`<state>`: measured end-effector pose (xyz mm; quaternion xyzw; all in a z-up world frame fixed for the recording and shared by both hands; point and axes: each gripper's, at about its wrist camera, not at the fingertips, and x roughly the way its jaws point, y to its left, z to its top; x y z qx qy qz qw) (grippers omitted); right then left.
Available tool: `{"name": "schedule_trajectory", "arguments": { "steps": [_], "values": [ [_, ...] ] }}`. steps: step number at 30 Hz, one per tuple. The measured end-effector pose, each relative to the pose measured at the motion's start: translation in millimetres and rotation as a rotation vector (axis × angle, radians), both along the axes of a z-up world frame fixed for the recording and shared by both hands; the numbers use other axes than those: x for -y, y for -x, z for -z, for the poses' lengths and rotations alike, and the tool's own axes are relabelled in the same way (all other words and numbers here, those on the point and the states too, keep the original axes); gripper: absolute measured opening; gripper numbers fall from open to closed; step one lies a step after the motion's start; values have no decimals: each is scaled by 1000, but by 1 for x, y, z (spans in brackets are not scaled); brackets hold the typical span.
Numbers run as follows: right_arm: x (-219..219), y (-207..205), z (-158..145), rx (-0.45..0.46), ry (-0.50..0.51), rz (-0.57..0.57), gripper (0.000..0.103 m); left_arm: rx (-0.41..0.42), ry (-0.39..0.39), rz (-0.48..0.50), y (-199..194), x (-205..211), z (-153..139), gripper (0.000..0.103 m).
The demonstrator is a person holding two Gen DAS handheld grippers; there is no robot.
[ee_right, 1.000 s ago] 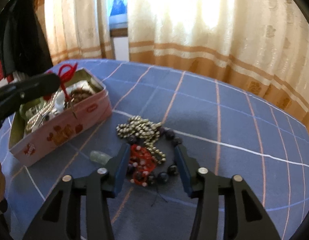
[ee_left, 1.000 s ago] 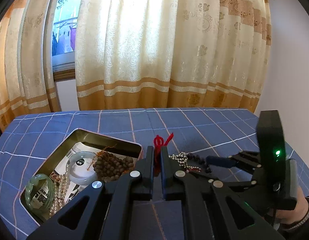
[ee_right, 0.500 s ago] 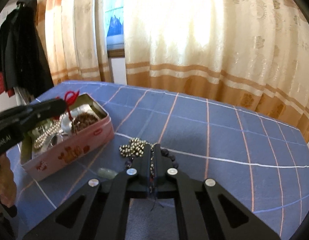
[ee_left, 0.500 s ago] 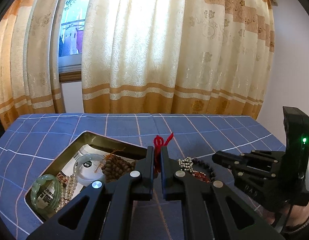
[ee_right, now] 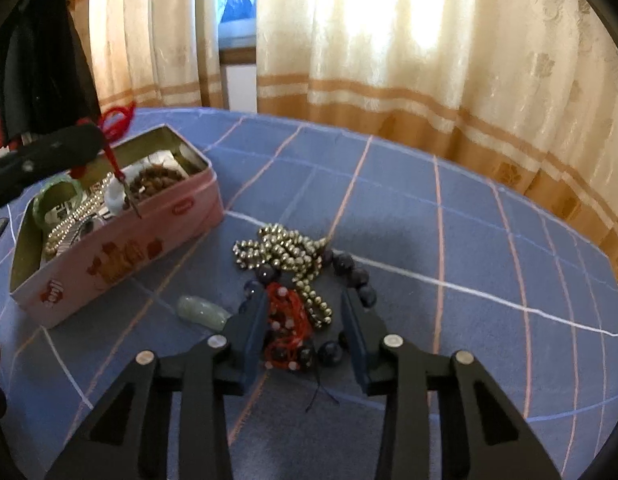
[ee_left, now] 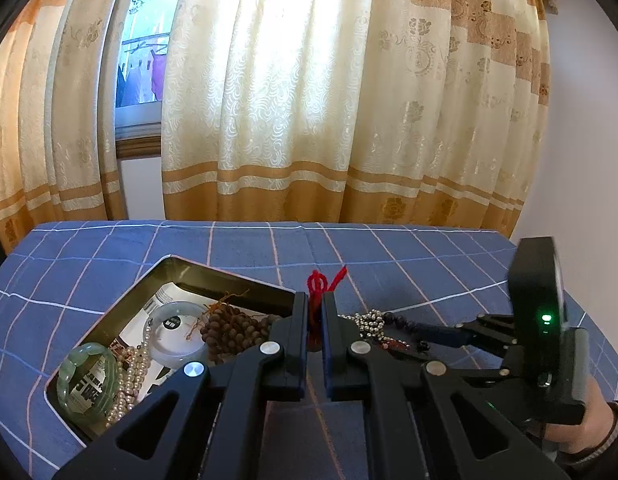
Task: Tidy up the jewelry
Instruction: 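Grasp the pale jade pendant with the right tool while the left tool holds its red cord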
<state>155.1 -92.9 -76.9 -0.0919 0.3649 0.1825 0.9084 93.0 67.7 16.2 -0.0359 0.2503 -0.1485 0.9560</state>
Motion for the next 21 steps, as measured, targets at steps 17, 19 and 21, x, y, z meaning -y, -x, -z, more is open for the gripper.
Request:
{"name": "schedule_trajectory", "arguments": {
  "steps": [17,19,21],
  "values": [
    [19,23,-40,186,-91,57,4,15,29,-10,1,-7,-1,5],
    [19,24,-44,204,-106,57,4,19,32,-13,2,-8,-2,5],
    [14,20,-43,179,-108,35,4,15,32,-12,1,-8,-2,5]
  ]
}}
